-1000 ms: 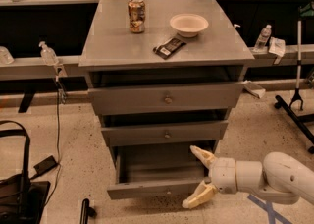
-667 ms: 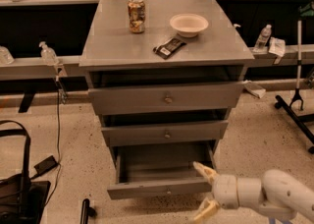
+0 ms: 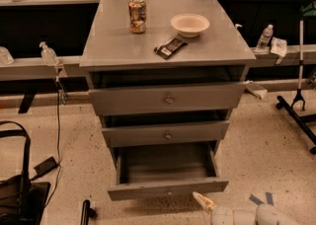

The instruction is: Close bottom drawer

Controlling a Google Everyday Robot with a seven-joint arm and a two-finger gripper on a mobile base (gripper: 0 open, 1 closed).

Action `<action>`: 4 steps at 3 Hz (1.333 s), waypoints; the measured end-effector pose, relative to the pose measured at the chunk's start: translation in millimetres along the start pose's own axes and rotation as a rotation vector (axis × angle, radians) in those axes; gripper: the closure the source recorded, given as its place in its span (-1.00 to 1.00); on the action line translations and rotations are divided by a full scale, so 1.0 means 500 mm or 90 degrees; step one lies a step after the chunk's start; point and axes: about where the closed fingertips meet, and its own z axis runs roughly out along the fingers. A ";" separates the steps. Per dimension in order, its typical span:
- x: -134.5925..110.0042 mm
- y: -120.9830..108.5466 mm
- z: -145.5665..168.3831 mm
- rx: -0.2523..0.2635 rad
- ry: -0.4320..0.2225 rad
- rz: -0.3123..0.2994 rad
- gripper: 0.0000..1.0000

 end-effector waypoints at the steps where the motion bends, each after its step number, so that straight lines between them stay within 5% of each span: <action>1: 0.009 -0.001 0.009 -0.002 0.006 0.001 -1.00; 2: 0.069 -0.041 0.030 0.000 0.064 -0.013 -1.00; 3: 0.178 -0.085 0.062 -0.049 0.134 -0.042 -1.00; 4: 0.191 -0.163 0.073 -0.044 0.159 -0.070 -1.00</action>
Offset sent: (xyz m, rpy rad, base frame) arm 0.0347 -0.0096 -0.0840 -0.2270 0.0100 0.0377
